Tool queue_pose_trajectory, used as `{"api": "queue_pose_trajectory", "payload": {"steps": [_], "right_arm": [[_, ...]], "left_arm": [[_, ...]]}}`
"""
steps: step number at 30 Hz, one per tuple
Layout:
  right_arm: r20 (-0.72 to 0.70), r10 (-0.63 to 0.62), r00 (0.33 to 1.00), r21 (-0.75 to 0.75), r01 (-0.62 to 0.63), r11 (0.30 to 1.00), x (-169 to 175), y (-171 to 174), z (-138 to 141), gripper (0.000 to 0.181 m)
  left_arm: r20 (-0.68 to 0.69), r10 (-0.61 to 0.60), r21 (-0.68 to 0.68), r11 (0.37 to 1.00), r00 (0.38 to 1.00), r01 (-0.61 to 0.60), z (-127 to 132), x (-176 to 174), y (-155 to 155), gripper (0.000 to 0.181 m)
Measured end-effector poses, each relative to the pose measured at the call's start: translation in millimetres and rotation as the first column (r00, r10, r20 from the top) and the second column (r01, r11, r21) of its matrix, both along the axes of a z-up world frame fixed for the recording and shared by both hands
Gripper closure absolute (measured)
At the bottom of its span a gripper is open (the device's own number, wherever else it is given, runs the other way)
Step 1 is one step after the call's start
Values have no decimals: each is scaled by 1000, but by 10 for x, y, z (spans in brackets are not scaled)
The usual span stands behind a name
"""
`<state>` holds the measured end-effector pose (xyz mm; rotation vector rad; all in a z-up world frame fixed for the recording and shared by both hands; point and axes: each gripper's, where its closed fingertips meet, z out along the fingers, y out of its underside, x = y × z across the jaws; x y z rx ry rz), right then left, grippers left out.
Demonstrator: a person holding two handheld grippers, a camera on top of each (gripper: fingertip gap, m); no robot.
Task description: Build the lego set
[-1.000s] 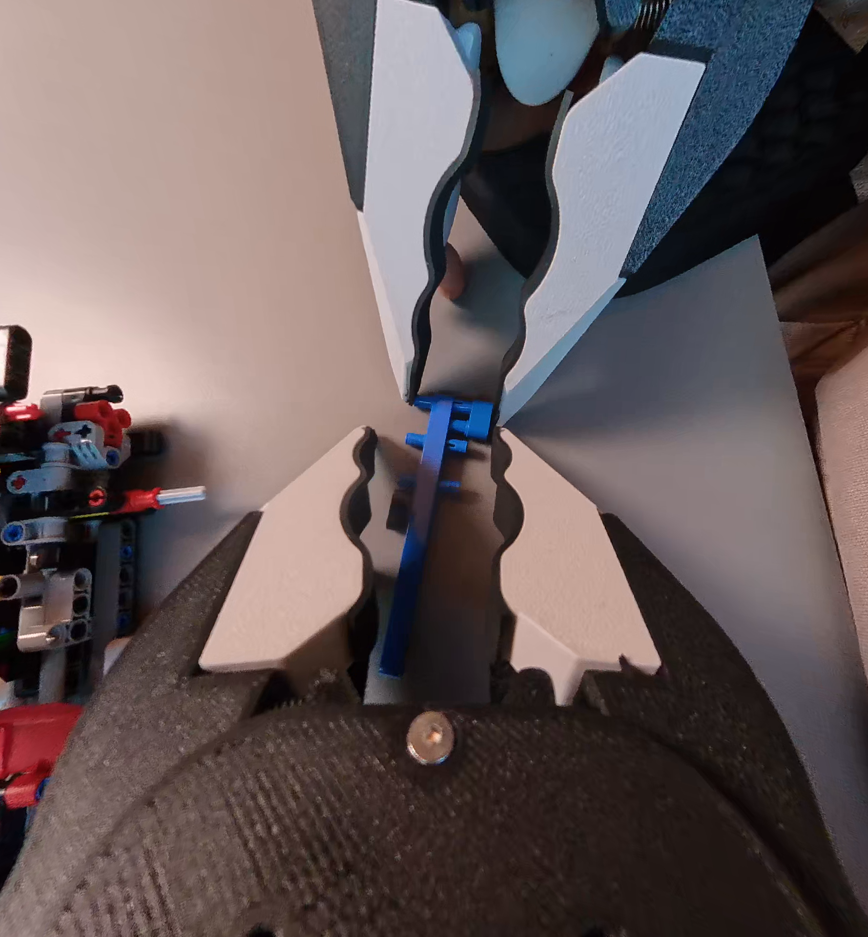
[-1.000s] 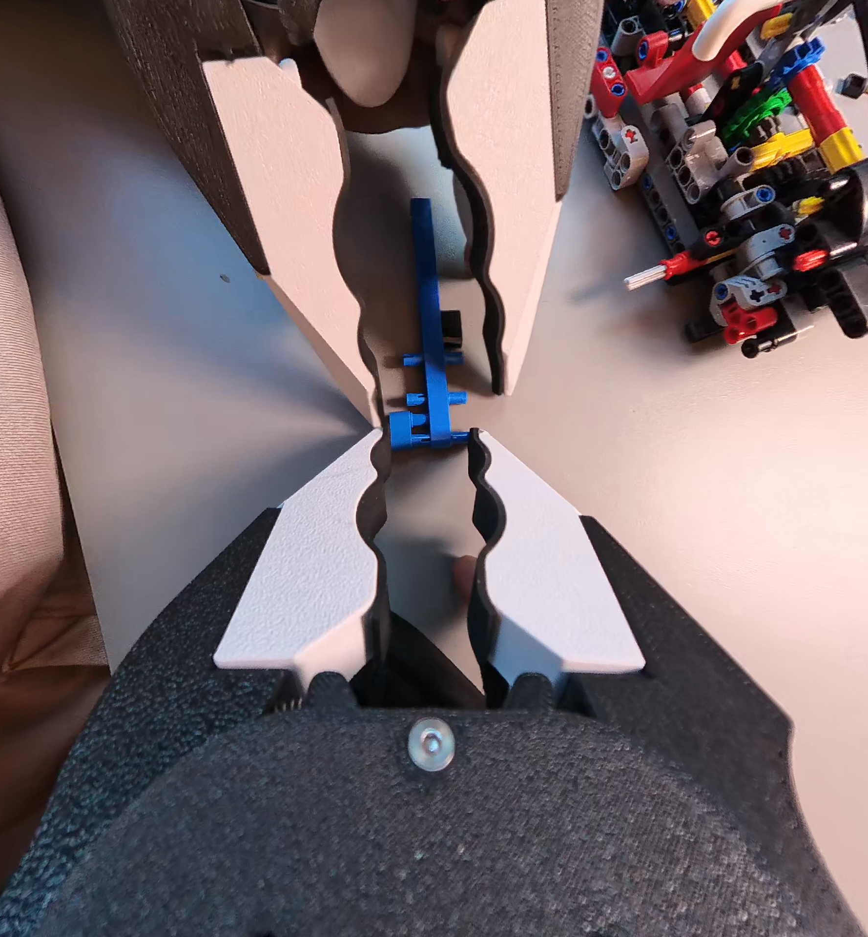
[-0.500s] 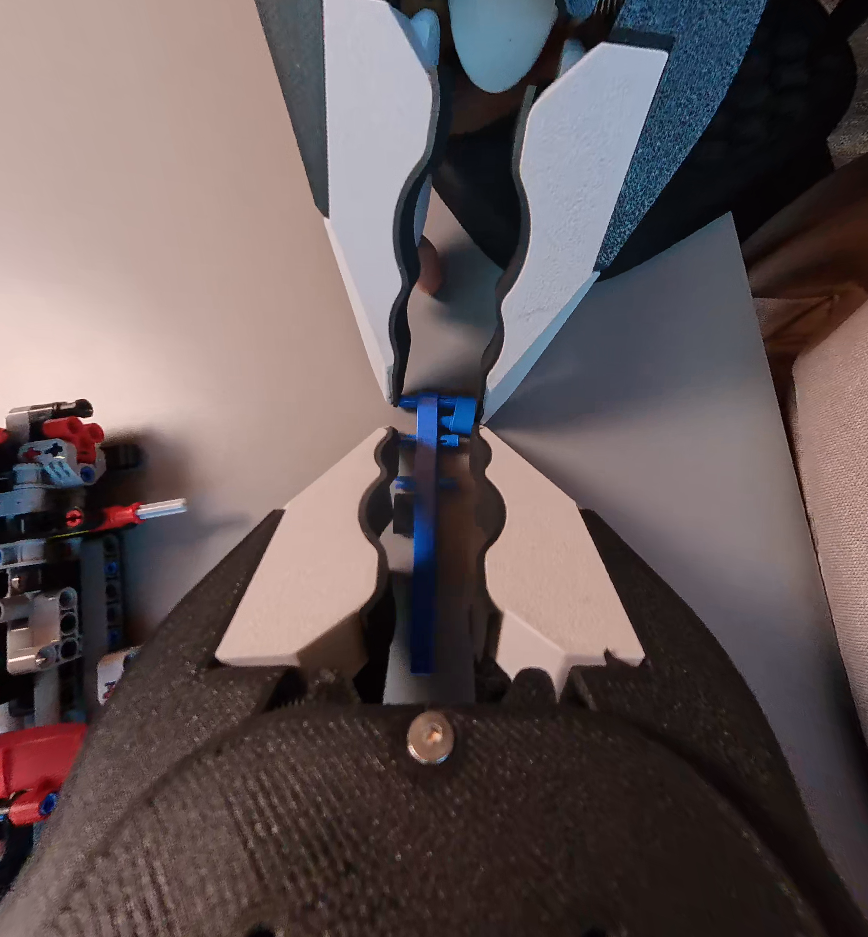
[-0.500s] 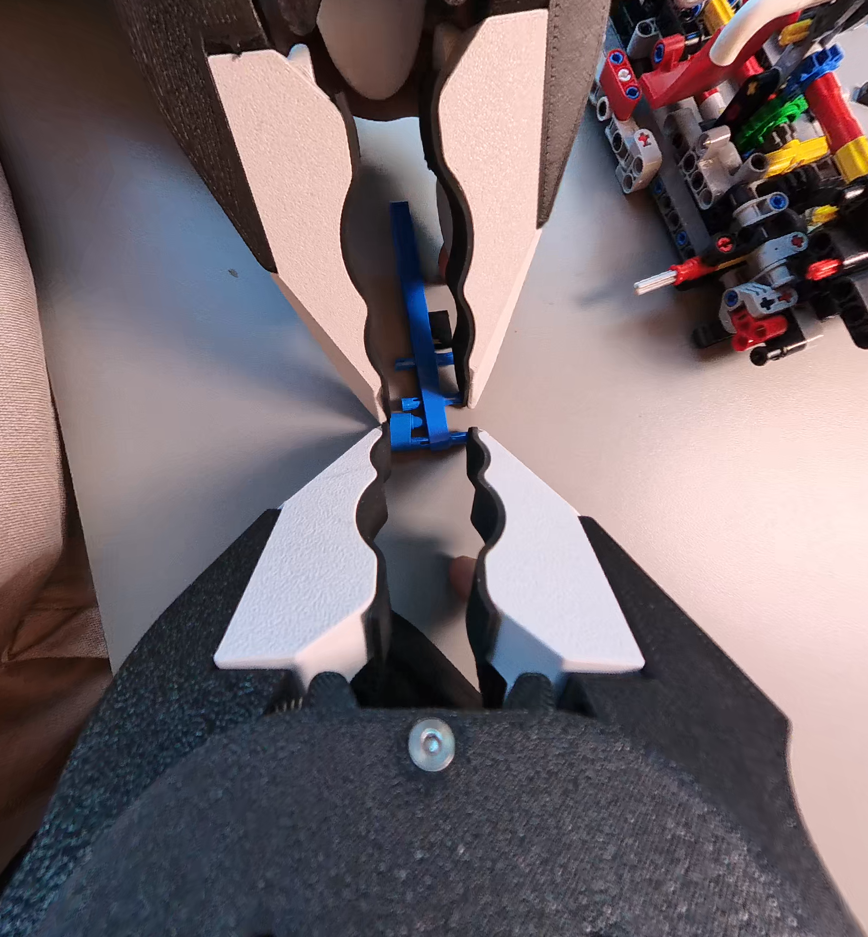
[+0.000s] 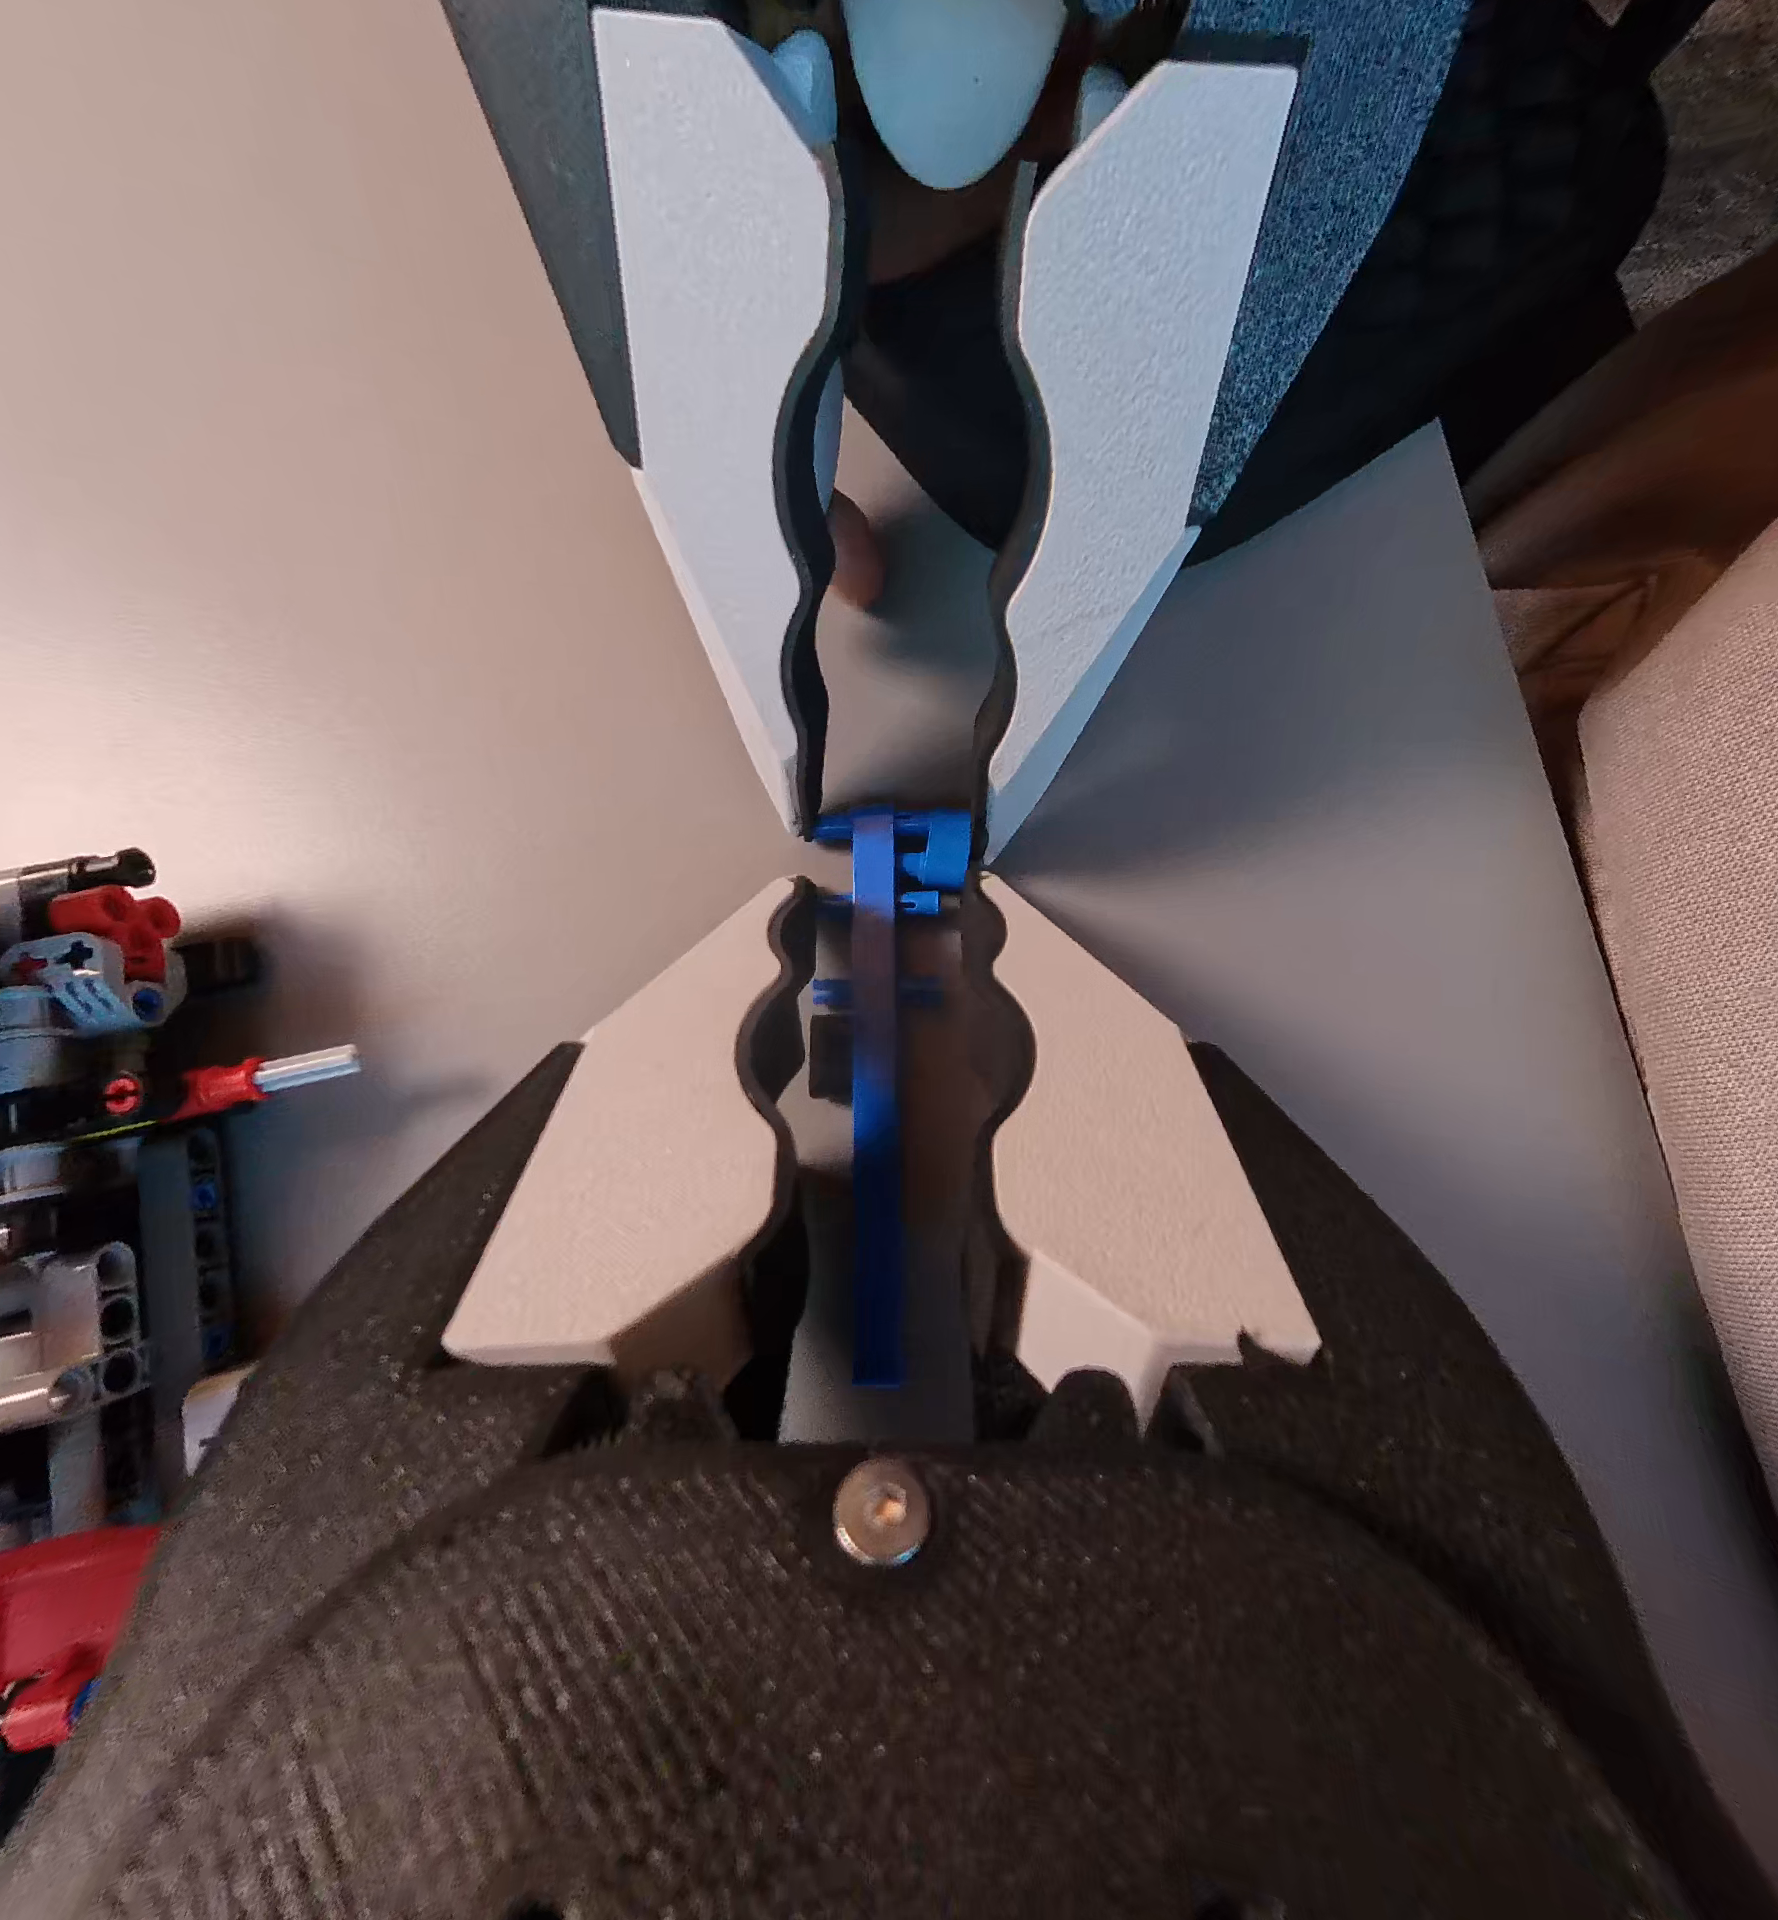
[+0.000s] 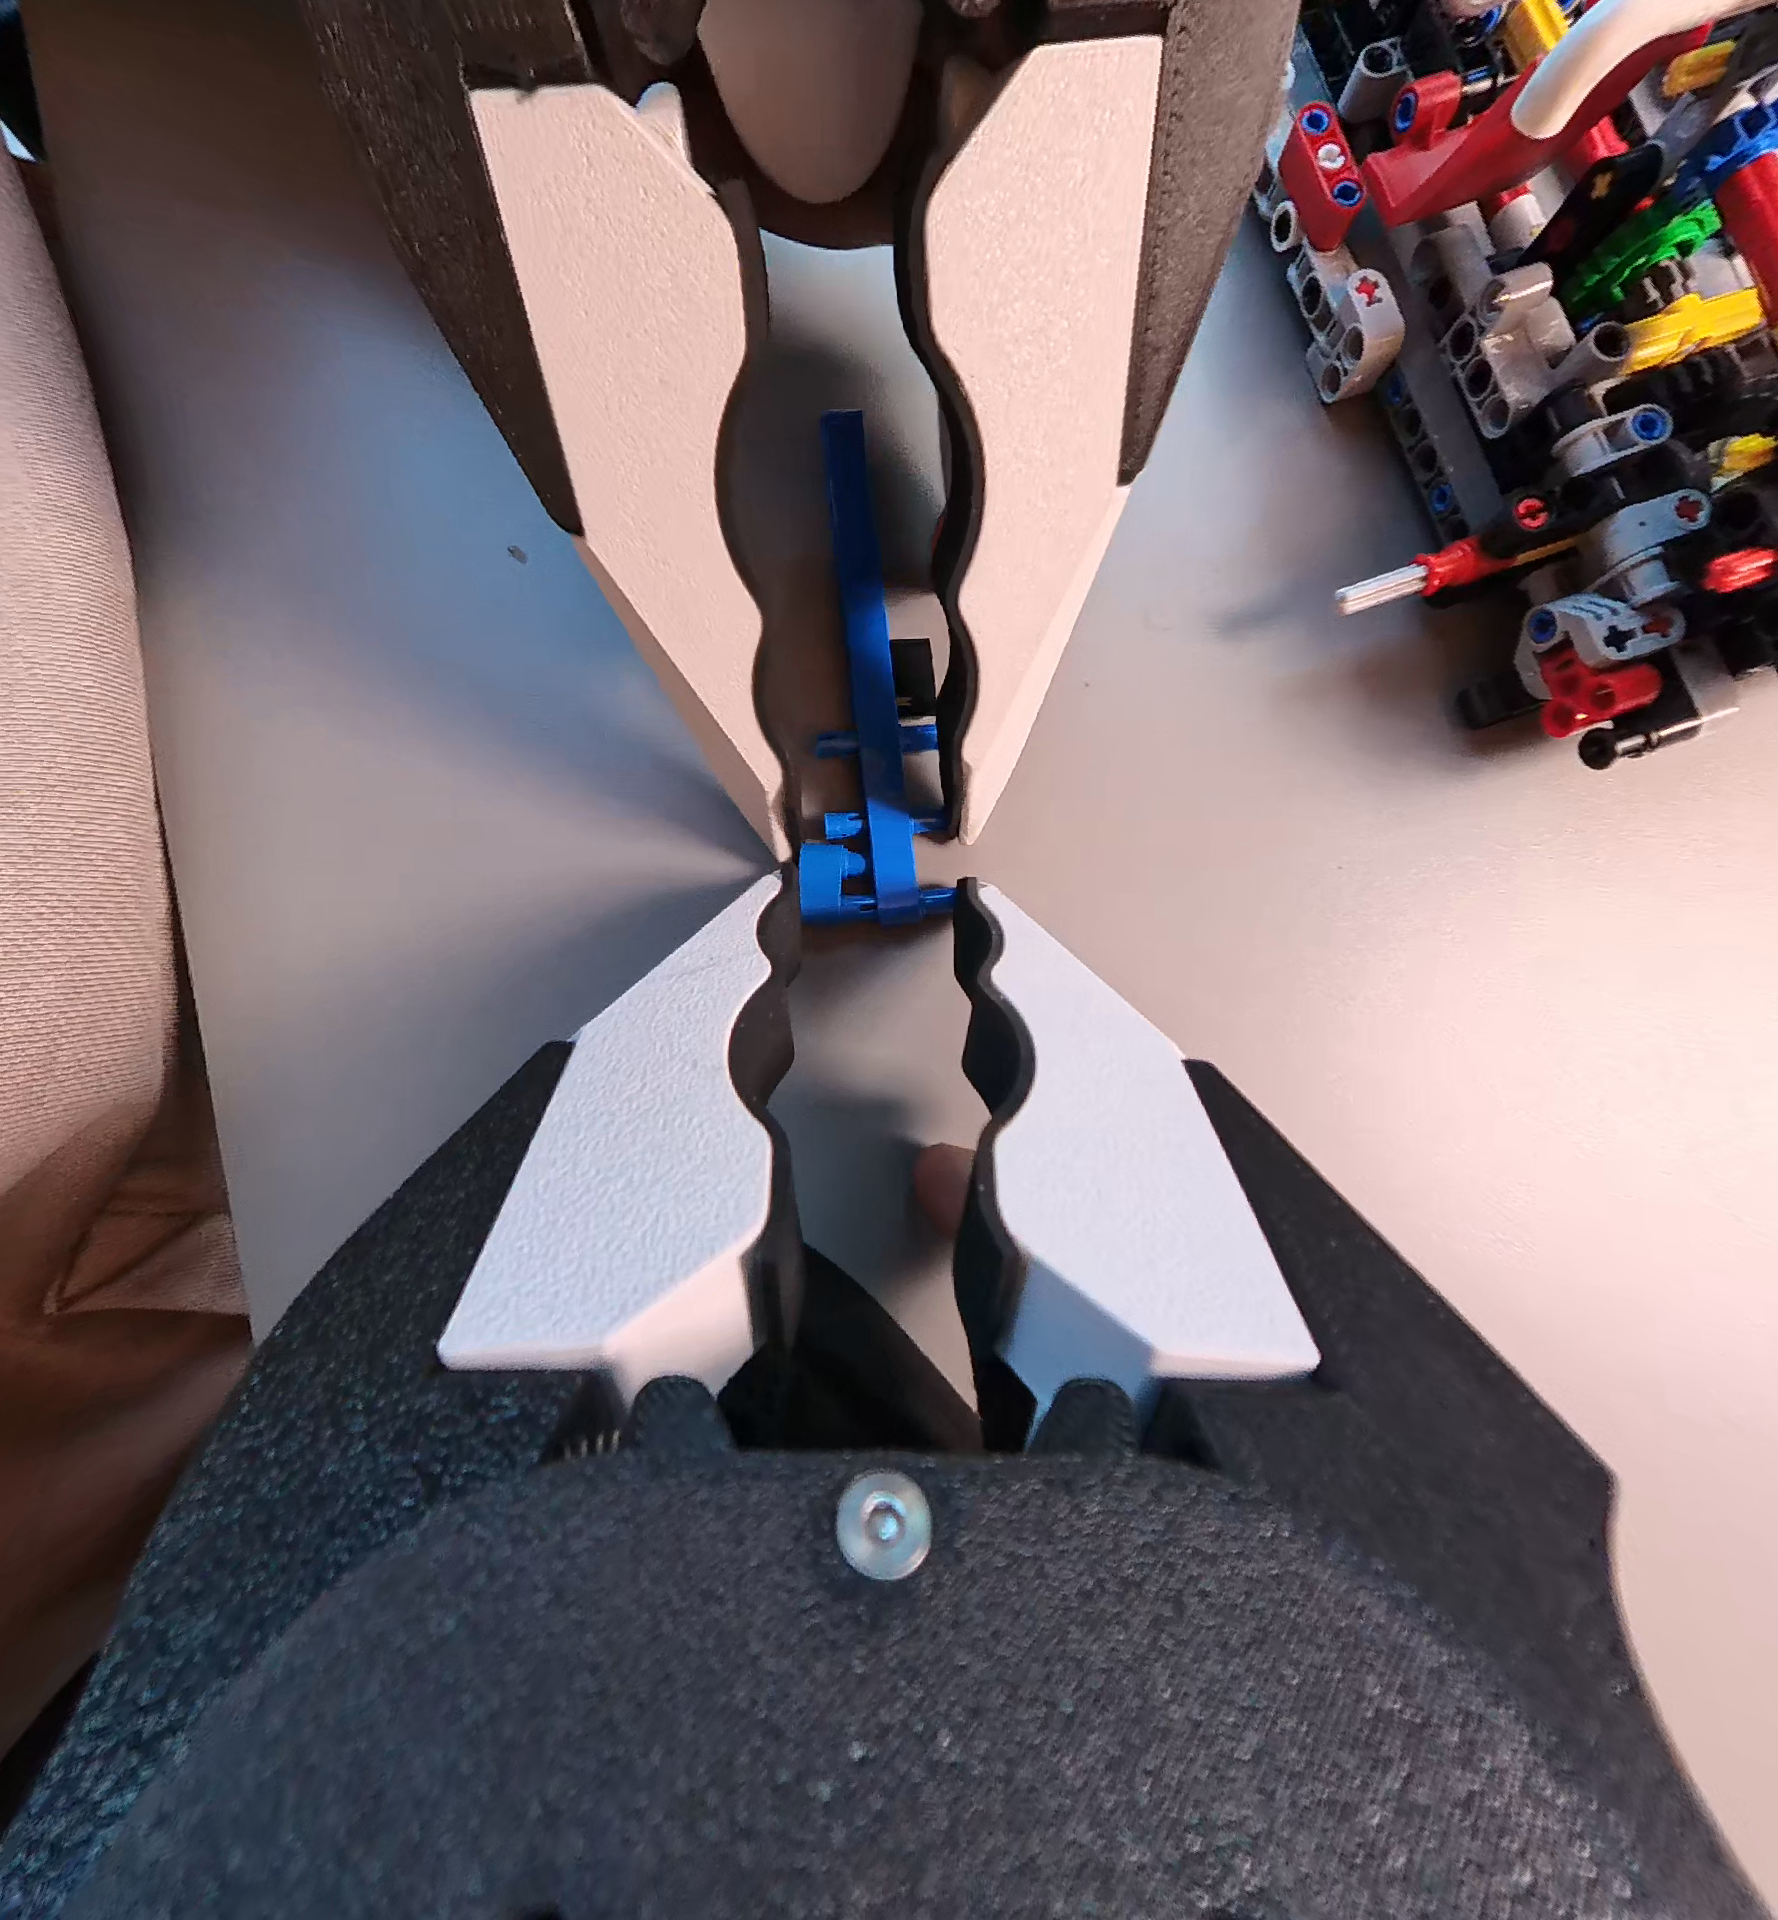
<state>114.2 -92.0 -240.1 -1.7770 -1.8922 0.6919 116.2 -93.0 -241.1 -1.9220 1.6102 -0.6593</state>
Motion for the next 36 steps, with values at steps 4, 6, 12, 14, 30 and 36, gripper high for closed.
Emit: {"api": "queue_pose_trajectory", "payload": {"steps": [4, 6, 12, 14, 30, 36], "right_arm": [[3, -28, 1000, -13, 28, 1000, -13, -1, 3, 154], [4, -28, 1000, 0, 28, 1000, -14, -7, 3, 154], [-12, 27, 1000, 52, -27, 998, -14, -36, 3, 154], [-11, 40, 999, 54, -39, 998, -19, -55, 4, 154], [-64, -9, 998, 263, 26, 964, -90, -55, 33, 154], [-92, 27, 995, 438, 16, 899, -97, -65, 92, 154]], "left_arm": [[10, 12, 22, 1000, 1000, -13, 1, 8, 3, 153], [4, 18, 22, 1000, 1000, -18, 0, 3, -5, 153], [23, -18, 9, 1000, 1000, 17, -2, 10, -39, 153], [21, -43, 6, 999, 999, 43, -3, 10, -68, 154], [19, 66, 38, 997, 998, -67, 10, -74, -59, 145], [18, 100, 65, 993, 995, -101, 7, -99, 3, 133]]}}
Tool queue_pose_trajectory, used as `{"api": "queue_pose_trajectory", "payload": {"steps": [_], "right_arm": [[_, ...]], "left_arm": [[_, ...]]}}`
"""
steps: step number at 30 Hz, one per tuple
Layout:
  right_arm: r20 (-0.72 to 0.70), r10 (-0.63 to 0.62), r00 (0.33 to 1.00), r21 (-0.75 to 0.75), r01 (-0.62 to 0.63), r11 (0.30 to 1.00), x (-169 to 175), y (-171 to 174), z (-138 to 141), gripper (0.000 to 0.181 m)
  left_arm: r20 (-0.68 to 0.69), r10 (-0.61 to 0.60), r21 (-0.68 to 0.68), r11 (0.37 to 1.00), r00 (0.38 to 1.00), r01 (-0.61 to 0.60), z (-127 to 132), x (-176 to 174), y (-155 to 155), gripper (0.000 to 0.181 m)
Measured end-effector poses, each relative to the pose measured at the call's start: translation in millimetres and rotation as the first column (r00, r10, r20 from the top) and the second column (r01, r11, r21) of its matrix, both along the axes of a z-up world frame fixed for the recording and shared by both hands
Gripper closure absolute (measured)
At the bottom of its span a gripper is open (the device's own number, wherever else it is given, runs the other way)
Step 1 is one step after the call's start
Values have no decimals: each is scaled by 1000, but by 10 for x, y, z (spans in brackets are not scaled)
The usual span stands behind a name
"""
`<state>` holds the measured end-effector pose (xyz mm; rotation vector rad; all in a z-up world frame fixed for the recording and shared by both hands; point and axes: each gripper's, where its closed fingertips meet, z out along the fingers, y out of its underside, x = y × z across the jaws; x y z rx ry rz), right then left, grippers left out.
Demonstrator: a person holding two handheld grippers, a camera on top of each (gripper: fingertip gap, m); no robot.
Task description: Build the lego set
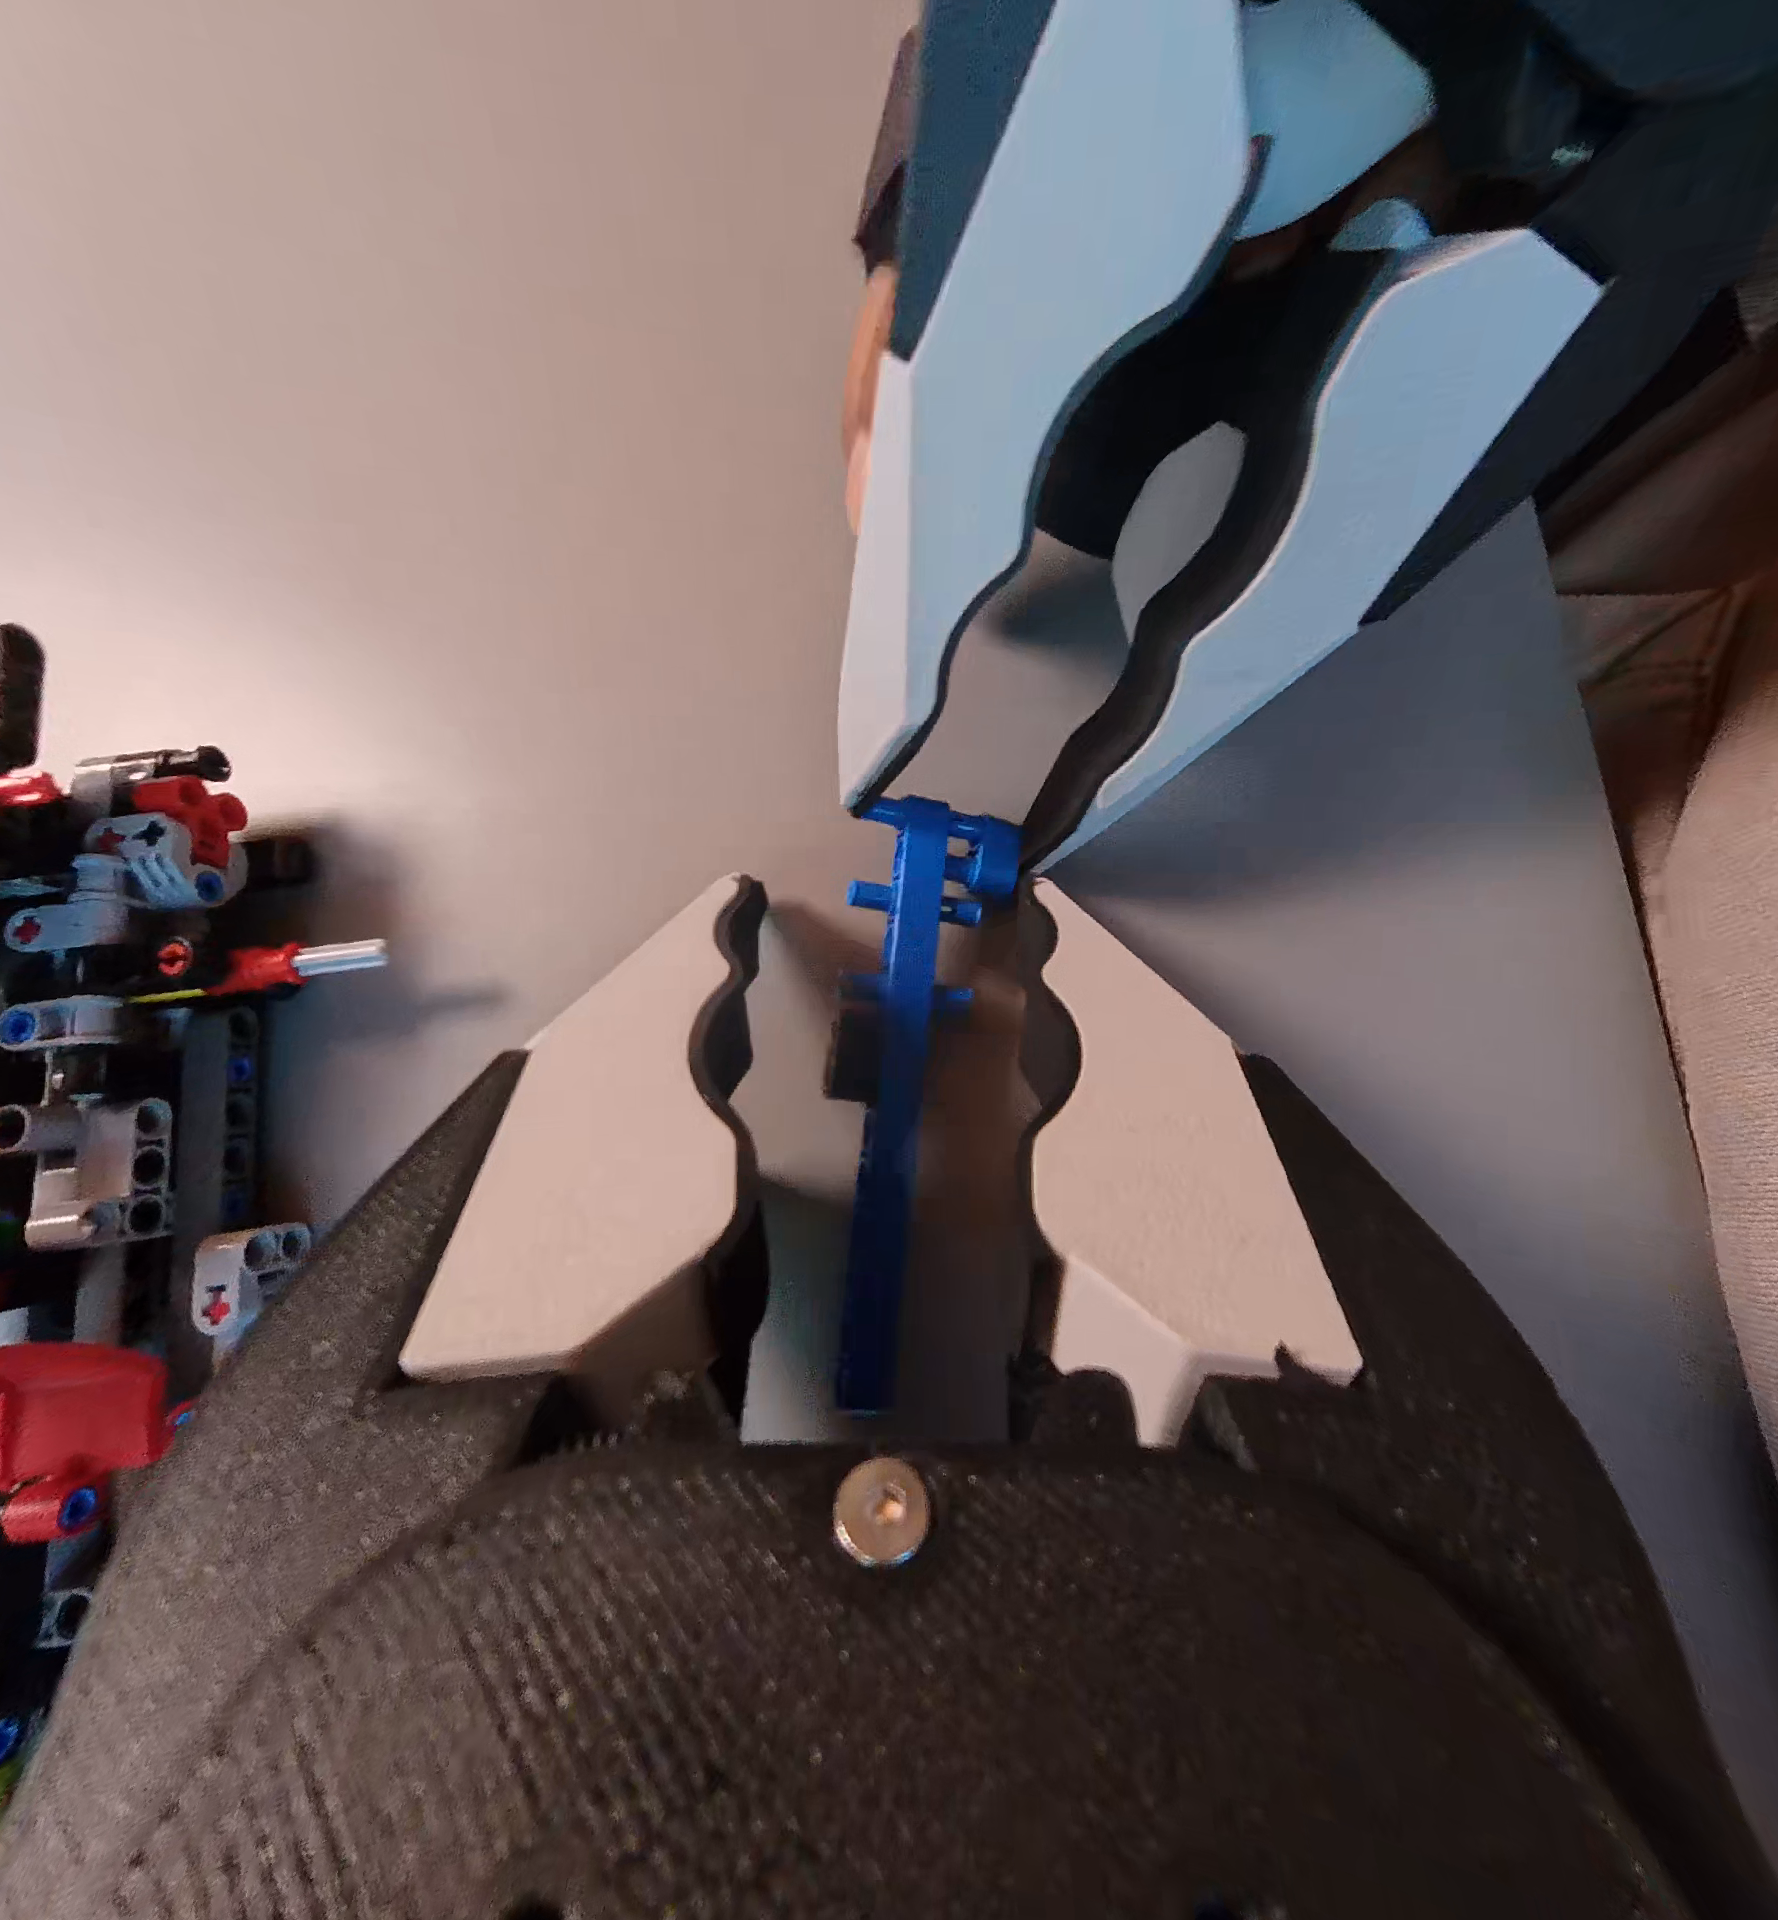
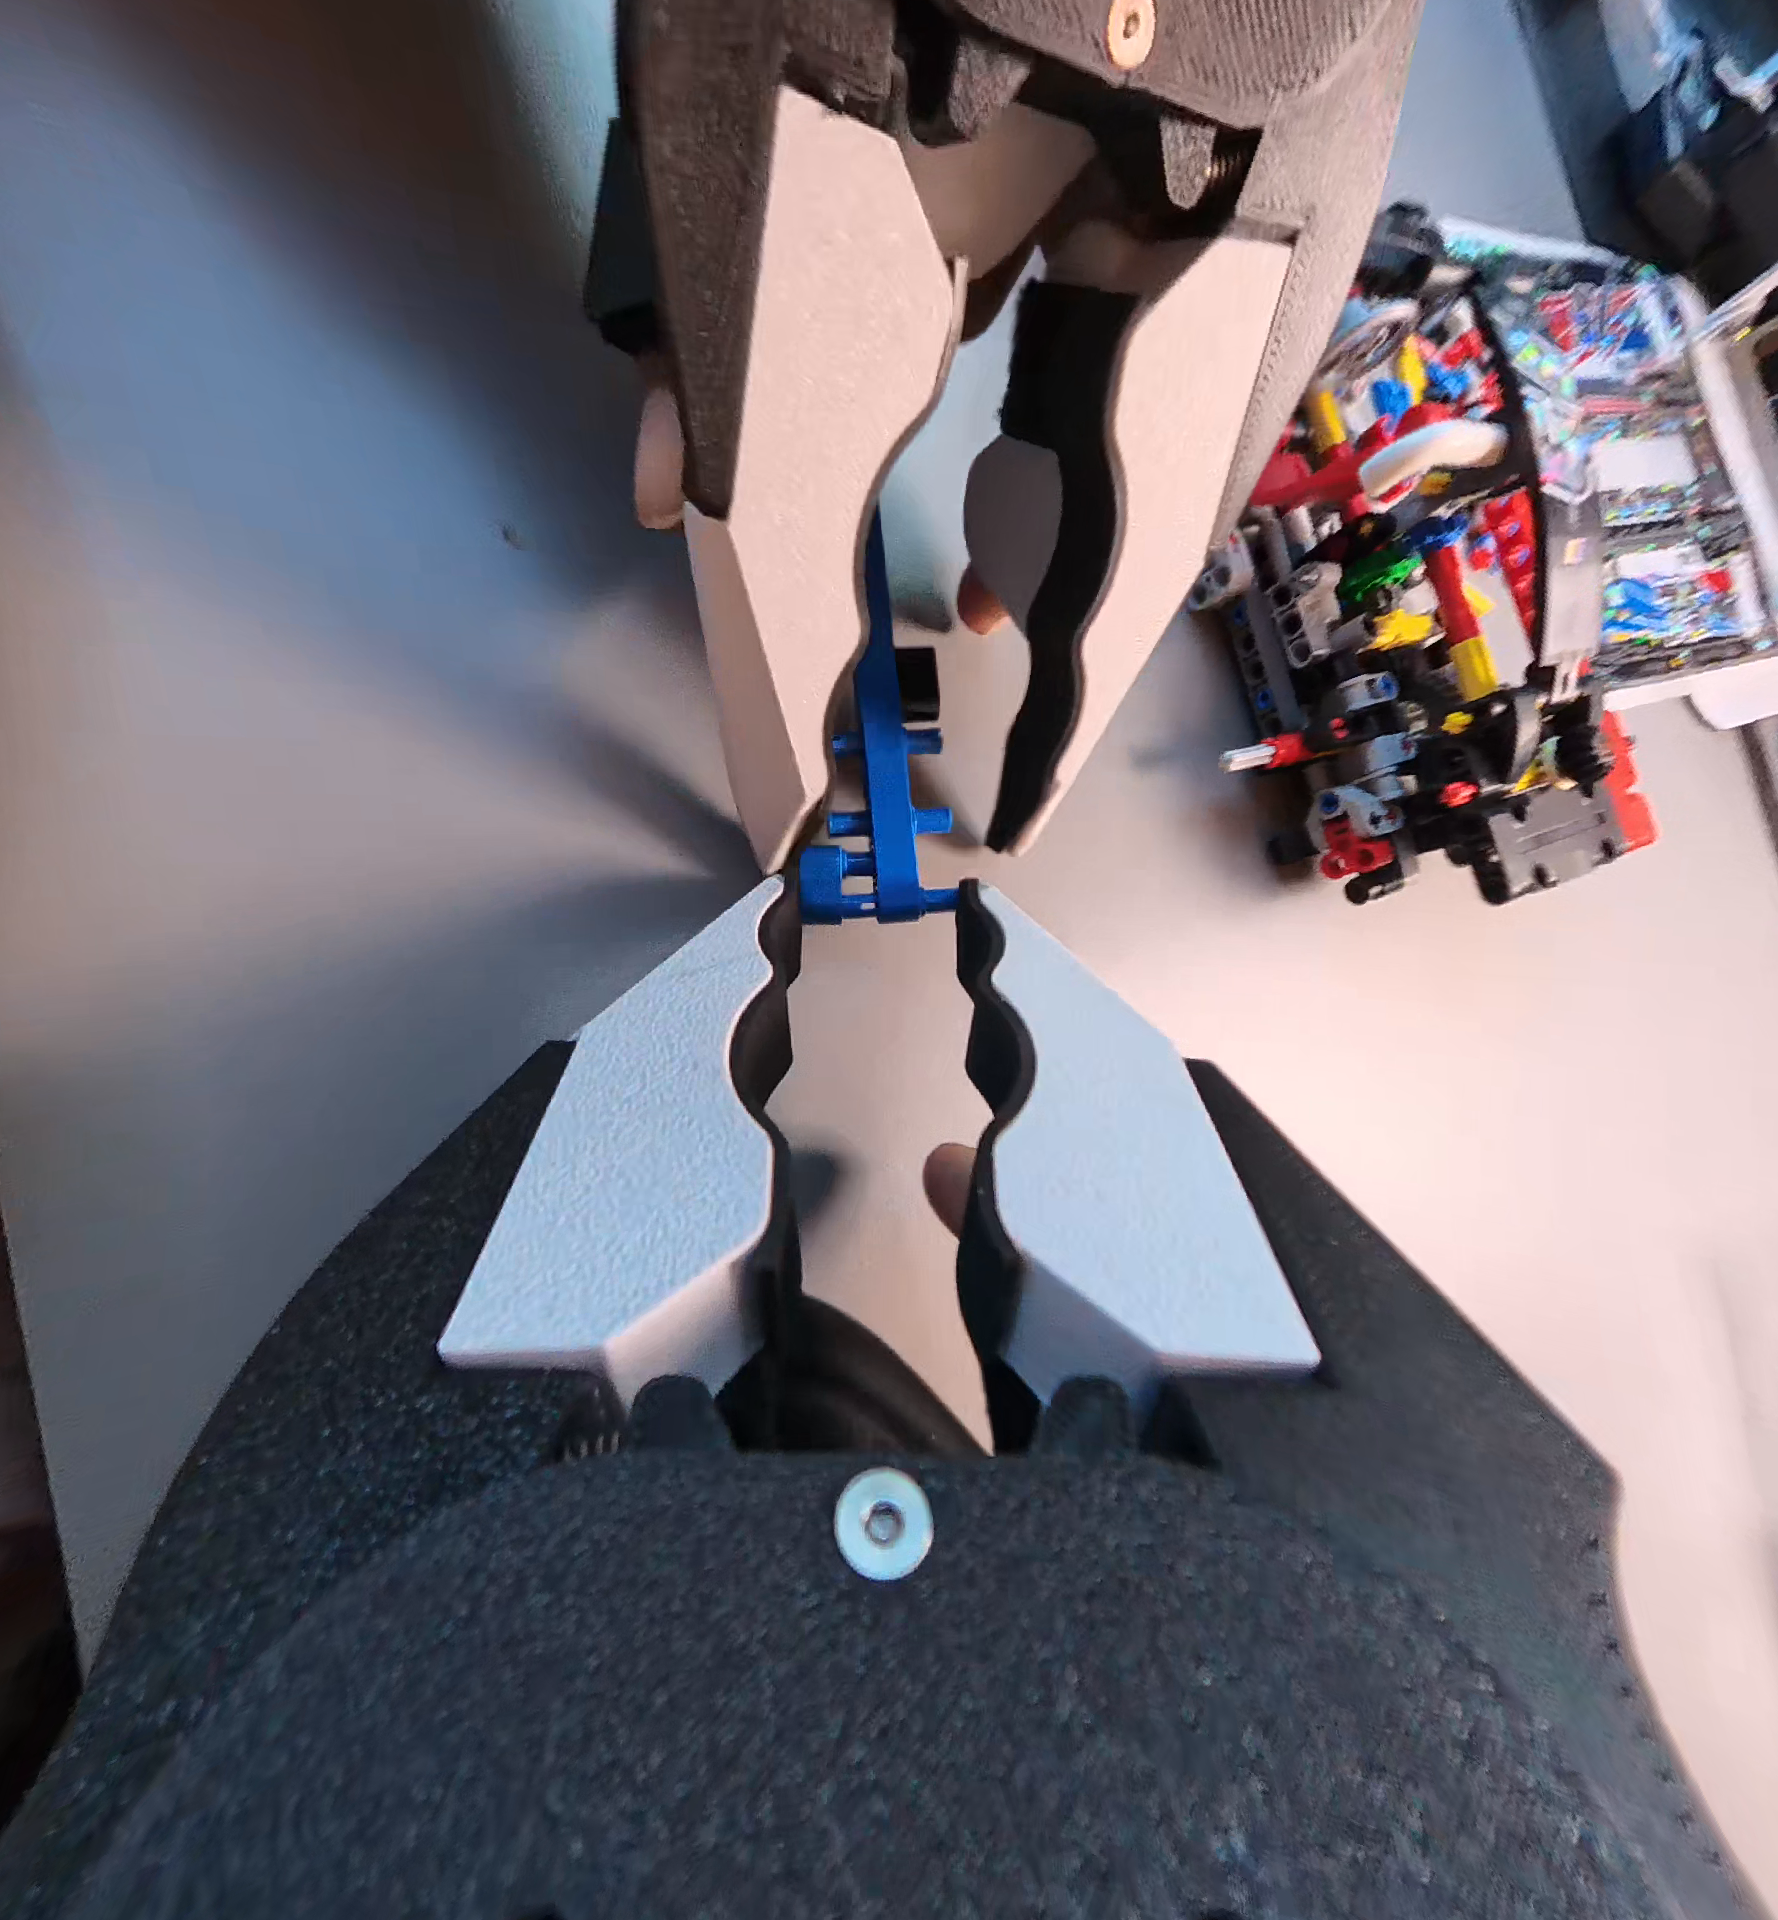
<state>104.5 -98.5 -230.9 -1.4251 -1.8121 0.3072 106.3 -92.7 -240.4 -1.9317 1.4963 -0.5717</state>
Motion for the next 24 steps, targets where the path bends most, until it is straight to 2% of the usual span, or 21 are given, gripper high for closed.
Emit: {"api": "queue_pose_trajectory", "payload": {"steps": [1, 2, 8, 11, 18, 24], "right_arm": [[-7, 4, 1000, 12, -3, 1000, -3, -4, 12, 154], [-8, -2, 1000, 13, 2, 1000, -1, 0, 12, 154], [-16, 88, 996, 85, -86, 993, -7, -52, 40, 154], [-32, 140, 990, 58, -138, 989, -5, -103, 56, 154], [-36, 222, 974, -45, -224, 974, -15, -175, 37, 152], [-42, 260, 965, -24, -261, 965, -17, -207, 44, 153]], "left_arm": [[1, -9, -10, 1000, 1000, 9, -2, -1, -21, 137], [8, -35, -25, 999, 999, 36, -4, 18, -80, 152], [-19, -96, 83, 992, 995, 97, 11, 15, -116, 154], [-22, -141, 141, 980, 990, 143, 17, 6, -142, 159], [0, -201, 153, 968, 980, 199, 20, 27, -193, 159], [24, -244, 187, 954, 969, 235, 26, 31, -218, 159]]}}
